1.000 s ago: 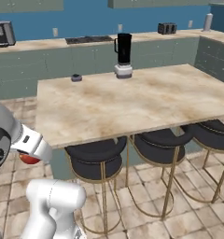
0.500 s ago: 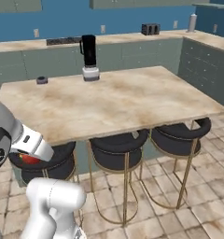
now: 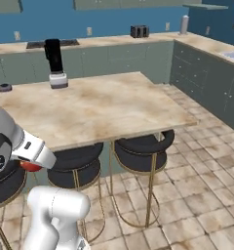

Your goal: Grab the onion and garlic from the fridge, place them in the blender, close the lid, and turn on the blender to create a marinade.

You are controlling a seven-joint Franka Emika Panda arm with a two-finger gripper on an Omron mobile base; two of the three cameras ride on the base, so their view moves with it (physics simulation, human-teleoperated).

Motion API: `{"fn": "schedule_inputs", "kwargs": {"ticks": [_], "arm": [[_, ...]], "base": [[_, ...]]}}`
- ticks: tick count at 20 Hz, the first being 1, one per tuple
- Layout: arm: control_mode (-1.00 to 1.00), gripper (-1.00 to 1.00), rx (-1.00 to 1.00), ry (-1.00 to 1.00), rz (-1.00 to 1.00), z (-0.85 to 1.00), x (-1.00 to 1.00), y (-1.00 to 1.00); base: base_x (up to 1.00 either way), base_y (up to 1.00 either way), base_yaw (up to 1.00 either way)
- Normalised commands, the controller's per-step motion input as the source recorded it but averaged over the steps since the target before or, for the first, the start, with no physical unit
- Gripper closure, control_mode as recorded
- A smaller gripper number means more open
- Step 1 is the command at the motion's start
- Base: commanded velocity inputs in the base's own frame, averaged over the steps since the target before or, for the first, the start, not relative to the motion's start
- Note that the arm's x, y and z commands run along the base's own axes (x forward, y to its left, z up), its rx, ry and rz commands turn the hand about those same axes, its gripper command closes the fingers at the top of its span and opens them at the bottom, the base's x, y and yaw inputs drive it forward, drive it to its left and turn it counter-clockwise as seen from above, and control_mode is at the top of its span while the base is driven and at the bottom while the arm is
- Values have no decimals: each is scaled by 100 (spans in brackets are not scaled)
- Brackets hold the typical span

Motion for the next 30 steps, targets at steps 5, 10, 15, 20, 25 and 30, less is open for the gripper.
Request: {"fn": "schedule_inputs", "kwargs": {"ticks": [5,10,15,20,25,30], "arm": [[100,100,0,0,0,0,0,0],[100,100,0,0,0,0,0,0],[100,100,0,0,0,0,0,0],[100,100,0,0,0,0,0,0],[100,100,0,0,0,0,0,0],[100,100,0,0,0,0,0,0]], "base": [[28,-100,0],[29,-100,0],[43,-100,0],[59,-100,0],[80,-100,2],[97,-99,14]]}}
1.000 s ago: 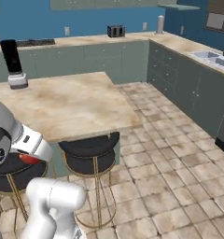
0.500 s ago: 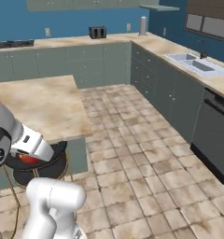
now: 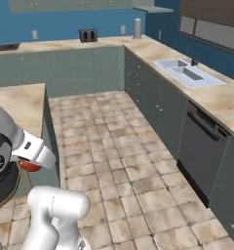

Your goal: Grab the onion and garlic from the fridge, place them in the blender, close the lid, and turn on the blender to create a marinade.

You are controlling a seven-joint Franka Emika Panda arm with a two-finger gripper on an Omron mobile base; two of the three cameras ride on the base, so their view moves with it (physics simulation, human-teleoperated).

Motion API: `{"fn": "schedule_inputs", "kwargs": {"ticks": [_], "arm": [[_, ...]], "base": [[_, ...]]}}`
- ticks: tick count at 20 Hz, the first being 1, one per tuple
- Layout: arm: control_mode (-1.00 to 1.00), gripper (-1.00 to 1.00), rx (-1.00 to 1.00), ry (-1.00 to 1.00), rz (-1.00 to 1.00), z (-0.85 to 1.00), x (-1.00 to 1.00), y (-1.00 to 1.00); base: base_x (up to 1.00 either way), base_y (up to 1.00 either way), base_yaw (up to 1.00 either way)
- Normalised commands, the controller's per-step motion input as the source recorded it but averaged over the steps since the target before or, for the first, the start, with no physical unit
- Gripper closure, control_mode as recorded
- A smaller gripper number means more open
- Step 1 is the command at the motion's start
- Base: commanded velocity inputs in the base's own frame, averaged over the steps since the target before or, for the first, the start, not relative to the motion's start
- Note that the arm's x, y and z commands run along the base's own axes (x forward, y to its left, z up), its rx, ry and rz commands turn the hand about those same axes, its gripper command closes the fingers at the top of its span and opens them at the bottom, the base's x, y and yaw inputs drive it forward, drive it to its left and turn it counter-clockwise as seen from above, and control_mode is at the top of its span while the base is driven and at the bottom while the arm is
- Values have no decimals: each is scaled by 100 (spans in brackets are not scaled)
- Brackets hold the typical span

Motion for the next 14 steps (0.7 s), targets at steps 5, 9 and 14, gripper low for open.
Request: {"fn": "schedule_inputs", "kwargs": {"ticks": [5,9,14], "arm": [[100,100,0,0,0,0,0,0],[100,100,0,0,0,0,0,0],[100,100,0,0,0,0,0,0]], "base": [[100,-87,27],[100,-78,34],[100,-55,40]]}}
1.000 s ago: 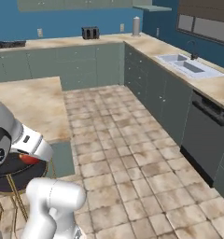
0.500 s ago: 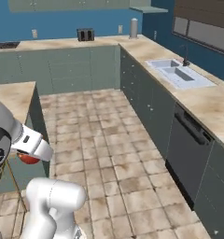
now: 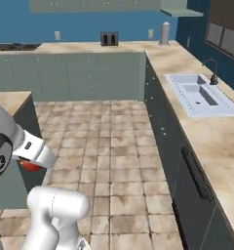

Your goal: Grab the onion and garlic from the fridge, place them in the blender, close the lid, and turn on the blender to create a marinade.

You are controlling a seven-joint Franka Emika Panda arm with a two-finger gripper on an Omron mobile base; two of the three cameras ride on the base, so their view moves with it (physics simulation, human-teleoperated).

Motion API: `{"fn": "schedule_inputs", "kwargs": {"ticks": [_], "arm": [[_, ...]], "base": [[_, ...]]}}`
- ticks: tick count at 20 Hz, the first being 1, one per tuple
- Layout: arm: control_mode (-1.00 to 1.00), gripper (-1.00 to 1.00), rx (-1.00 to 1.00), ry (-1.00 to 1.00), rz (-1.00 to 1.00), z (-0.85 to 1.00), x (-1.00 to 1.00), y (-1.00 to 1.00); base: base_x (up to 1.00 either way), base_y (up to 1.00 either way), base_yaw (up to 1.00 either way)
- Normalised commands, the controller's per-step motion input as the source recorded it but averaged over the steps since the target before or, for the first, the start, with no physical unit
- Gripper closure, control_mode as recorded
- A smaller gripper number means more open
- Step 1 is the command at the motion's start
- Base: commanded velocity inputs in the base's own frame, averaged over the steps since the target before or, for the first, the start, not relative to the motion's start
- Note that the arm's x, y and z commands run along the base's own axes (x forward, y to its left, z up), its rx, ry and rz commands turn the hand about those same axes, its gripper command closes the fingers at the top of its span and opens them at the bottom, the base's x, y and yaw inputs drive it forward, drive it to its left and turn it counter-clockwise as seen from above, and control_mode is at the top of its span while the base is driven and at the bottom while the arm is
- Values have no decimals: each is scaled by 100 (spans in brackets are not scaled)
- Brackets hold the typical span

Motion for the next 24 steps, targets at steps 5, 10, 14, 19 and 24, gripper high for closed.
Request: {"fn": "schedule_inputs", "kwargs": {"ticks": [5,10,14,19,24], "arm": [[100,100,0,0,0,0,0,0],[100,100,0,0,0,0,0,0],[100,100,0,0,0,0,0,0],[100,100,0,0,0,0,0,0],[100,100,0,0,0,0,0,0]], "base": [[100,-32,46],[100,-25,47],[100,-31,48],[100,-33,48],[100,-40,48]]}}
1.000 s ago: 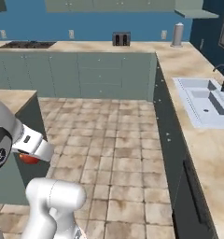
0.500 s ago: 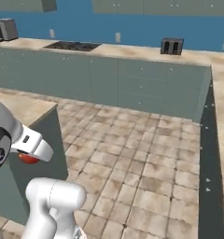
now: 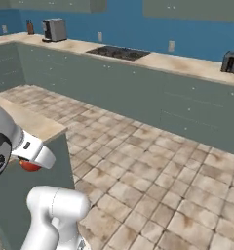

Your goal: Grab the onion and garlic from the fridge, place them in the blender, close the lid, and turn on the blender to create a marinade.

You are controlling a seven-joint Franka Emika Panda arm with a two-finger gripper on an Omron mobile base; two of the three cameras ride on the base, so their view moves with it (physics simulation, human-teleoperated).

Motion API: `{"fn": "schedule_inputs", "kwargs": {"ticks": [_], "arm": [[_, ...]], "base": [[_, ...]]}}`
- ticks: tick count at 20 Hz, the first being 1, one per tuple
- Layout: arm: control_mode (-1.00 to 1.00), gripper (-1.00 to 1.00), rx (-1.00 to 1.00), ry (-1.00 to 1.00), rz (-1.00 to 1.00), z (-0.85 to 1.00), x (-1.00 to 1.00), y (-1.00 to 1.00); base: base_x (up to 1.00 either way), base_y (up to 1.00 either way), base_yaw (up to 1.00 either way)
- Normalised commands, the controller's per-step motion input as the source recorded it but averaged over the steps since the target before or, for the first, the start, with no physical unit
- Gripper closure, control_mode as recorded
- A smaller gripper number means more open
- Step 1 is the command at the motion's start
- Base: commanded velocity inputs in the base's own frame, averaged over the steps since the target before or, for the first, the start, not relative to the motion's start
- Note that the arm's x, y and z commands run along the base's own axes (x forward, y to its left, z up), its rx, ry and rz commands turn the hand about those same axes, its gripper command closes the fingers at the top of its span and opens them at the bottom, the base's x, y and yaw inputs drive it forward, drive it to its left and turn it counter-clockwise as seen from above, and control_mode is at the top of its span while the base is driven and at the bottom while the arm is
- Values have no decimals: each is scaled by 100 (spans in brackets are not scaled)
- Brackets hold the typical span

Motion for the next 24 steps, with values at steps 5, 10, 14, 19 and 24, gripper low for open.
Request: {"fn": "schedule_inputs", "kwargs": {"ticks": [5,10,14,19,24], "arm": [[100,100,0,0,0,0,0,0],[100,100,0,0,0,0,0,0],[100,100,0,0,0,0,0,0],[100,100,0,0,0,0,0,0],[100,100,0,0,0,0,0,0]], "base": [[100,-52,46],[100,-60,45],[100,-57,45],[100,-54,47],[100,-51,48]]}}
